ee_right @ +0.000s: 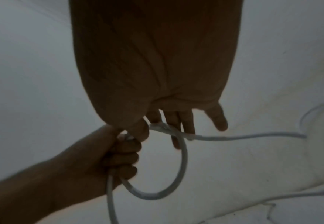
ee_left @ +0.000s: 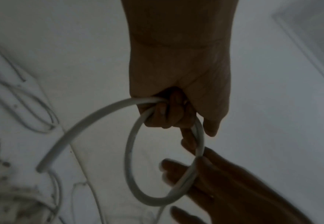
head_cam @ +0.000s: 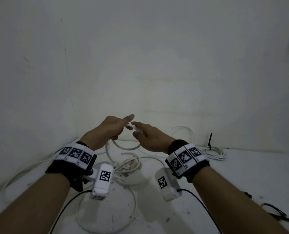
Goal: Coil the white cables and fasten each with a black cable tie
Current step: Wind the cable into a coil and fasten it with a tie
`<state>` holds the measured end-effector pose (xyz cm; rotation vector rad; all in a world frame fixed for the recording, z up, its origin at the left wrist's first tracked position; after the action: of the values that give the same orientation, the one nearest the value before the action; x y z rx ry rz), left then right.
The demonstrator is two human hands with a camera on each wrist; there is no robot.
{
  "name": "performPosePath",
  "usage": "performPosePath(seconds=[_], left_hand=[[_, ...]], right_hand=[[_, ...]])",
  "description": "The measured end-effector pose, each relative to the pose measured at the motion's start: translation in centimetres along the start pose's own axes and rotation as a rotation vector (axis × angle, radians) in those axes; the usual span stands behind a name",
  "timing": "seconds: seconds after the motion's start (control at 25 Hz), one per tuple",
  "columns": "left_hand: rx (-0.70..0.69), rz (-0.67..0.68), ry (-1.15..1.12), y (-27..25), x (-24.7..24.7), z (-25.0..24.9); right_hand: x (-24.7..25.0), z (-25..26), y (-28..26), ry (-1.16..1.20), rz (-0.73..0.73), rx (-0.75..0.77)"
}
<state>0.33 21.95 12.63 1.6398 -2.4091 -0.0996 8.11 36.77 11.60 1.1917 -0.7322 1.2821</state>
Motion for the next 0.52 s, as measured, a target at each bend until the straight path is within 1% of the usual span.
performPosePath(seconds=[0.08, 0.12, 0.2, 0.28, 0.32, 0.4, 0.52], left_hand=[[0.041, 0.081, -0.065, -0.8, 0.4, 0.2], [0.078, 0.136, -0.124, -1.2, 0.7, 0.4], [0.173, 0.233, -0.317, -1.9, 0.9, 0.8], [0.231, 0.285, -0.481, -2.7, 0.5, 1.1], [0.224, 0.296, -0.502, -2.9, 0.3, 1.3], [0.177, 0.289, -0.461, -3.2, -0.2, 1.4], [0.145, 0.219, -0.427, -3.3, -1.5, 1.2]], right_hand=[[-0.4, -0.3, -0.7, 0.113, -0.072, 0.021], [-0.5, -0.7, -1.1, 0.162, -0.070, 0.032], [-0.4, -1.3, -2.1, 0.238, -0.018, 0.036], [0.1, -1.8, -2.9, 0.346, -0.001, 0.024], [0.3, -1.9, -3.3, 0.384, -0.013, 0.016], [0.5, -2.3, -4.1, 0.398, -0.062, 0.012], [0.1, -2.9, -5.0, 0.445, -0.183, 0.032]])
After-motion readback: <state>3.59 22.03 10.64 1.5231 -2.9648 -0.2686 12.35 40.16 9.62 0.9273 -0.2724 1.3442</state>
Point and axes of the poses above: each hand's wrist, its own y-axis towards the middle knuckle, its own x-axis out of the back of the hand, z = x × y, the point moved 2 cm from there along y, towards the middle knuckle, and after that the axes turned 14 degrees about -y, right-handed, at the moved point
